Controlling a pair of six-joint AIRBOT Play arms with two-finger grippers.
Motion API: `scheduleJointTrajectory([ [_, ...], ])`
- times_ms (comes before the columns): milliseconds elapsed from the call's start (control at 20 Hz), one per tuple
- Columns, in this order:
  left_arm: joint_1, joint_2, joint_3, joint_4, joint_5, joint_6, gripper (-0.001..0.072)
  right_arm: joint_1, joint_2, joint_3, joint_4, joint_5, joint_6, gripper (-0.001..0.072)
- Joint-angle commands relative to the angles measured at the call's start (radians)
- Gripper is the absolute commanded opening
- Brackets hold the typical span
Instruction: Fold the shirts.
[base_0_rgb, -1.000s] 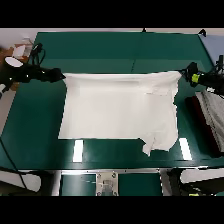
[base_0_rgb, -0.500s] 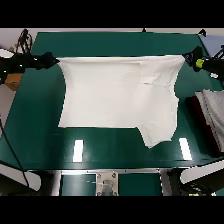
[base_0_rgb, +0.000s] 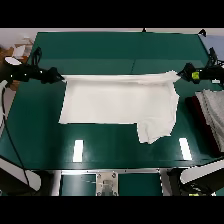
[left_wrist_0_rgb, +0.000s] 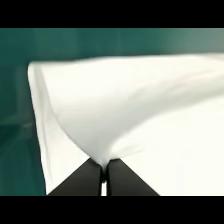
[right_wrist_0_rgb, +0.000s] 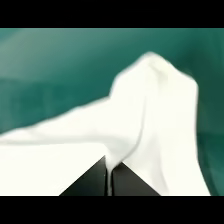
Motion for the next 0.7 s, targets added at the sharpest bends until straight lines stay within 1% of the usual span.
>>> scheduleJointTrajectory([
  [0,-0.001,-0.018,-0.057,0.023,-0.030,-0.006,0.0025,0.002,-0.001,-0.075,-0.133,0.030,0.031,0.0014],
  [200,-0.004,-0.018,-0.130,0.023,-0.006,0.002,0.0025,0.002,-0.001,-0.175,-0.145,-0.023,0.031,0.0015],
  [400,-0.004,-0.018,-0.131,-0.007,-0.023,0.004,0.0025,0.002,0.000,-0.180,-0.109,-0.021,0.031,0.0017],
  [450,-0.004,-0.018,-0.130,-0.016,-0.032,0.003,0.0026,0.002,0.000,-0.179,-0.095,-0.011,0.031,0.0054],
  [500,-0.004,-0.017,-0.130,-0.018,-0.048,0.002,0.0026,0.002,0.000,-0.174,-0.084,0.011,0.032,0.0162],
  [550,0.001,-0.017,-0.123,-0.013,-0.076,0.001,0.0028,0.002,0.000,-0.159,-0.085,0.049,0.041,0.0195],
  [600,0.006,-0.015,-0.110,-0.010,-0.114,0.001,0.0163,-0.001,0.002,-0.135,-0.087,0.097,0.055,0.0200],
  [650,0.012,-0.014,-0.090,-0.011,-0.166,-0.005,0.0474,-0.008,0.009,-0.116,-0.090,0.138,0.059,0.0226],
])
